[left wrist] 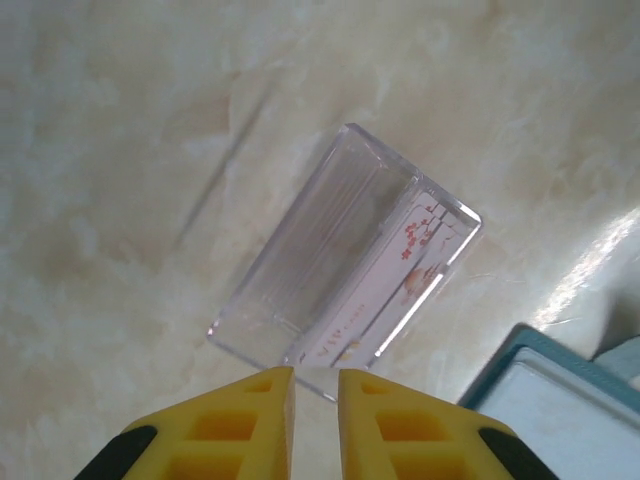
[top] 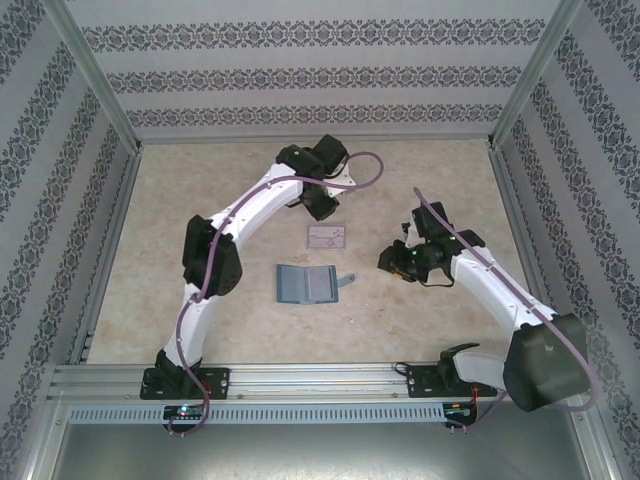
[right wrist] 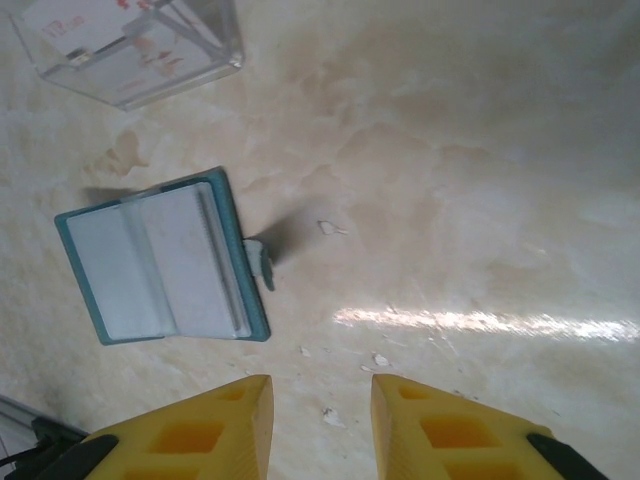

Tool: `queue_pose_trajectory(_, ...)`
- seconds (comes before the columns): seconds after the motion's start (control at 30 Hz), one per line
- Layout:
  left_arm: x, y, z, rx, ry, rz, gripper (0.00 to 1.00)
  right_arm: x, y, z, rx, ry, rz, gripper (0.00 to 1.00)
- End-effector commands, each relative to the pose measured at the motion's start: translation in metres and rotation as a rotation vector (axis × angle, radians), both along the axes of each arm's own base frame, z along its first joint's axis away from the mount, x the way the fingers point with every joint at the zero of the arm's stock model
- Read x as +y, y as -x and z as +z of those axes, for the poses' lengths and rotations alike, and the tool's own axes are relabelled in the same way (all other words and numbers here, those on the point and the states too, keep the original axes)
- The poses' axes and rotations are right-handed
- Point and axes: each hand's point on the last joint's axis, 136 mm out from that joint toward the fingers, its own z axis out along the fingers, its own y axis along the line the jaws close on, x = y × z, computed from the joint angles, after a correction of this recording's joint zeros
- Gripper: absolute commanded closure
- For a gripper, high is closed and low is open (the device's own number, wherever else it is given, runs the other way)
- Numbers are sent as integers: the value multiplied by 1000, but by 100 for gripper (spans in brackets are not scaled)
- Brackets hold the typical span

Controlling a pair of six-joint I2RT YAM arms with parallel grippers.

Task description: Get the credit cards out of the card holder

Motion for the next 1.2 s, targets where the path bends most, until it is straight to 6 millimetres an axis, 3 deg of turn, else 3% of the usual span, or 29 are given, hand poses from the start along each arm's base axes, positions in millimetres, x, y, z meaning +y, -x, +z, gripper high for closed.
queue_pose_trajectory(0.0,6,-8,26,-58,134,196,81,15,-11,9,-29,-20,38,68)
queue_pose_trajectory(0.23,40,13,25,-84,163,346,73,43,-22,5,-18,-19,115,69)
queue_pose_trajectory(0.53,57,40,22,-76,252,461,62,89,-35,-7,13,-14,224,69)
queue_pose_trajectory(0.67,65,47,22,-78,290,510,64,107,-35,-18,40,-8,268,69)
queue_pose_trajectory(0.83,73,50,23,-51,354,603,64,111,-31,-39,87,11,284,69)
queue_pose_trajectory(1.17,52,73,9,97,419,628,69,97,-15,-65,136,64,271,69)
